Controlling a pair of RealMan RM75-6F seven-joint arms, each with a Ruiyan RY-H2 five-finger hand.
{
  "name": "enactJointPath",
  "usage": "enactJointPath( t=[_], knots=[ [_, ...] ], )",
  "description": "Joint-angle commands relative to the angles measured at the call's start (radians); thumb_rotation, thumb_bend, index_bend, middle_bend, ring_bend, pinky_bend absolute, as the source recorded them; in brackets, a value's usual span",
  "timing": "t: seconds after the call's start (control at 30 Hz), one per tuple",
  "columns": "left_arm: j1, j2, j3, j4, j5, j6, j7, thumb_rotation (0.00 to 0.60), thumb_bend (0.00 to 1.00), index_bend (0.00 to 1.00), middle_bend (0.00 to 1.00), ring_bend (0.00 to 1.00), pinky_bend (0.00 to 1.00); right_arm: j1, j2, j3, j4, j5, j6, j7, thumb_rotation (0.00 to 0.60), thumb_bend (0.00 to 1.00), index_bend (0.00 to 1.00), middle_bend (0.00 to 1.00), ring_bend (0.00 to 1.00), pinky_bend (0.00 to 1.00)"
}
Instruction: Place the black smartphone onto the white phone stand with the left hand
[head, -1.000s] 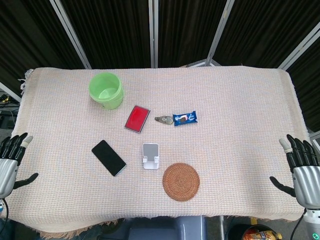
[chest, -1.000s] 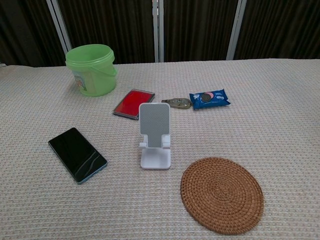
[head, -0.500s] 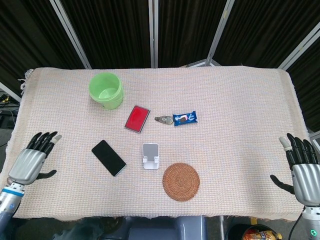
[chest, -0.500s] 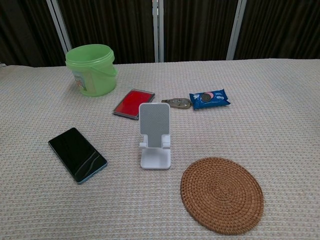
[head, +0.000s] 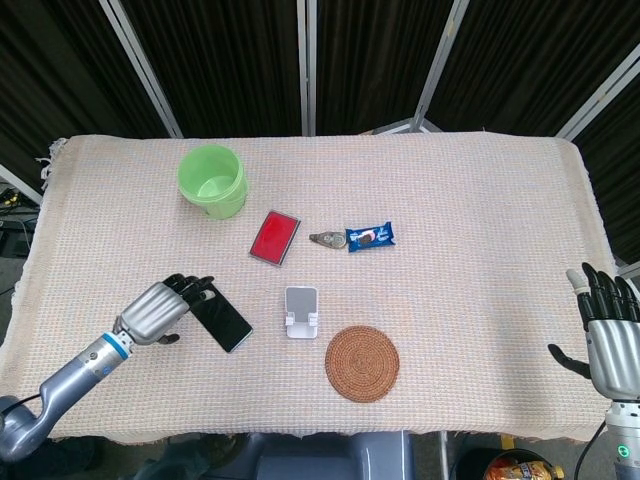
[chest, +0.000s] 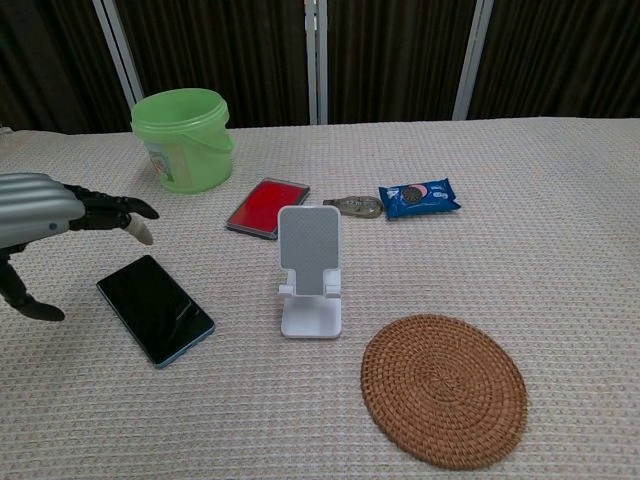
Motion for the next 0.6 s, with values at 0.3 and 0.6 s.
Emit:
enactJointPath(
  t=[0.3,0.6],
  knots=[
    [-0.084,-0.118,0.019,0.124,0.004,-0.087,0.027,0.600,0.00,0.23,0.05,0.14,0.20,-0.003,-0.001,0.005,-0.002,0.013,0.007,-0.010,0.600,0.00,0.00,0.00,0.00,0.00],
    [-0.122,-0.172,0.028,0.172,-0.019,-0.132,0.059,0.600,0.00,0.27,0.09,0.18,0.23,-0.001,-0.009,0.009,0.006,0.021,0.008,-0.024,0.600,0.00,0.00,0.00,0.00,0.00]
  ],
)
